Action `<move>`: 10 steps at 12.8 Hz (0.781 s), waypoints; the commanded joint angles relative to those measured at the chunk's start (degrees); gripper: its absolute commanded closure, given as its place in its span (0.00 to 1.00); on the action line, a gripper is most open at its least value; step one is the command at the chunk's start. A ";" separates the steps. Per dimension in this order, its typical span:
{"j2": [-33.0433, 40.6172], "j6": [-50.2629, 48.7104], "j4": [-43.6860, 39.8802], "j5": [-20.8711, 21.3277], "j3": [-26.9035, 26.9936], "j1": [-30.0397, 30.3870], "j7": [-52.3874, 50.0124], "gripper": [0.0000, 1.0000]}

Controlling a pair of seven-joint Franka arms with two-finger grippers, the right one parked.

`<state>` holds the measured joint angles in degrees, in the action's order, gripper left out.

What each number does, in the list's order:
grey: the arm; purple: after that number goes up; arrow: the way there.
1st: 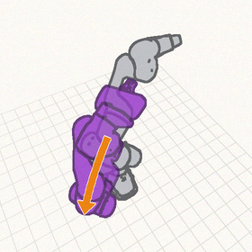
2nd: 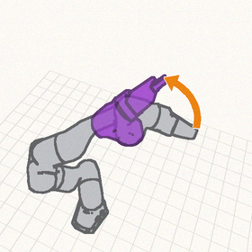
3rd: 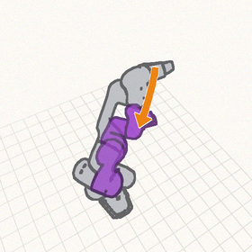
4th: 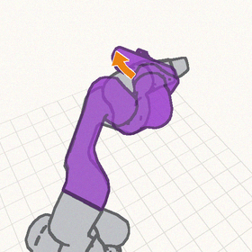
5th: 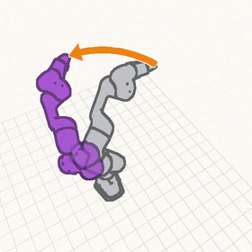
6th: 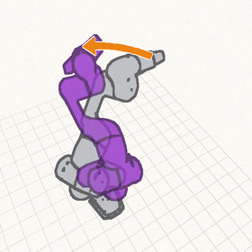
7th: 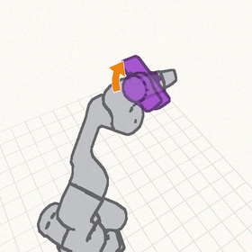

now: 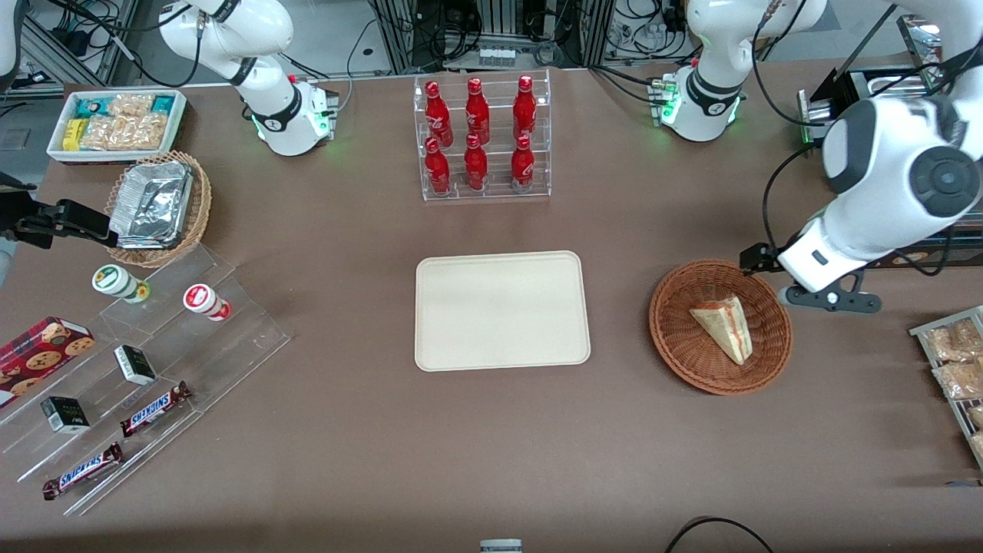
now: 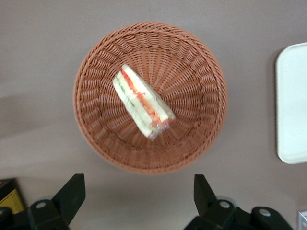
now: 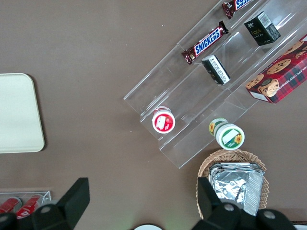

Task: Place sandwich from basket to tray
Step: 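Move the left gripper over the wrapped sandwich in the wicker basket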

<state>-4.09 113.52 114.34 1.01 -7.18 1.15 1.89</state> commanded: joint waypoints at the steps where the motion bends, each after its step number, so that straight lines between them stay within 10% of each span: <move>1: 2.15 8.27 7.72 0.93 -0.65 0.60 -3.36 0.00; 10: 0.22 22.51 13.44 0.93 -0.82 -0.01 -44.37 0.00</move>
<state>-4.14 132.12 125.75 1.01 -7.75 1.08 -33.72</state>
